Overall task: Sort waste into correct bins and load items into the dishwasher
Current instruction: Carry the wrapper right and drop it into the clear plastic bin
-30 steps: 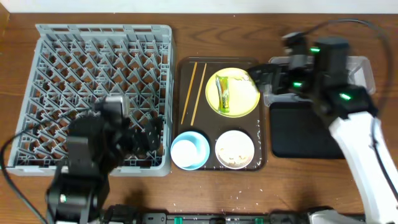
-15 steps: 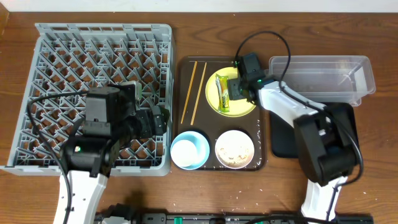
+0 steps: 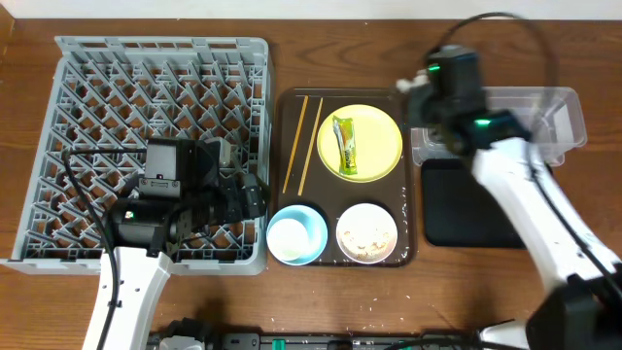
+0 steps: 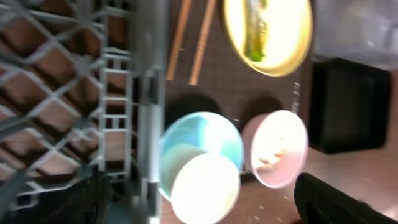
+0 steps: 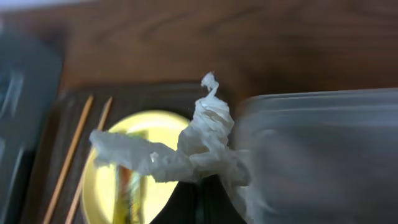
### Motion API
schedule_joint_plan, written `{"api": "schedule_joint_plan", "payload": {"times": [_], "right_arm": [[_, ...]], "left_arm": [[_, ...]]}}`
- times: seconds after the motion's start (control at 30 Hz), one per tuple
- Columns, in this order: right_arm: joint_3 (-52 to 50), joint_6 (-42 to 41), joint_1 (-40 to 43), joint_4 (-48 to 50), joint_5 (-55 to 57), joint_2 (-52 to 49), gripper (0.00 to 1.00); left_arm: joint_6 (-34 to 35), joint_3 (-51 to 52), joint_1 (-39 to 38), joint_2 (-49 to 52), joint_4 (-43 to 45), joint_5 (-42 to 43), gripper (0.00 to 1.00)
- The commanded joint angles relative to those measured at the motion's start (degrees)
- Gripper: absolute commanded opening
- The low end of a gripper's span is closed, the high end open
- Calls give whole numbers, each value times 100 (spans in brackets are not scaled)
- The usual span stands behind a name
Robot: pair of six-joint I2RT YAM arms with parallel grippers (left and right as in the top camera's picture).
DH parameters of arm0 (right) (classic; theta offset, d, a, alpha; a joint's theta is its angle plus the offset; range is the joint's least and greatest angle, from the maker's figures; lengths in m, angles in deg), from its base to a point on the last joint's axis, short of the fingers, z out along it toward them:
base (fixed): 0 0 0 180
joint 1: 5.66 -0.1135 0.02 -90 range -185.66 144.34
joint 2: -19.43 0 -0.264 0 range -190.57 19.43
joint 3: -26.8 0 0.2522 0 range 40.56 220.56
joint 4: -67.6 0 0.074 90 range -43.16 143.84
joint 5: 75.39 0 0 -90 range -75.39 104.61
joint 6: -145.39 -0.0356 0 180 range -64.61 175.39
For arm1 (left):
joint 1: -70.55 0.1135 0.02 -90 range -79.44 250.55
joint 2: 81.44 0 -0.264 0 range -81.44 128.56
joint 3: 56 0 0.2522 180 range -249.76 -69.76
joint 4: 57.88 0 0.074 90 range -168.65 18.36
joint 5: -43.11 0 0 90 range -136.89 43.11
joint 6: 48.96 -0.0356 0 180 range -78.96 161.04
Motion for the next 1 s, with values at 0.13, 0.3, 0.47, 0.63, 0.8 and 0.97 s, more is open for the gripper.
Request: {"api": "schedule_joint_plan", "payload": {"times": [0.13, 0.3, 0.47, 0.63, 0.8, 0.97], "right_arm": [[-70, 48, 973, -223, -457, -658, 67], [83, 573, 874, -201, -1849, 120, 67], [-44, 520, -188, -343, -1764, -57, 56], [-83, 153, -1438, 225, -662, -1565, 55], [-83, -328, -1628, 929, -236, -2500, 44], [-42, -417, -1451, 680, -278, -2284, 1]], "left_arm": [[22, -162, 24, -417, -101, 619, 94], [28, -223, 24, -1432, -208, -772, 94], [22, -223, 24, -2205, 114, -446, 95], [20, -223, 24, -2291, -107, -448, 95], [-20, -223, 24, -2291, -409, -448, 94], [-22, -223, 24, -2291, -426, -457, 94]]}}
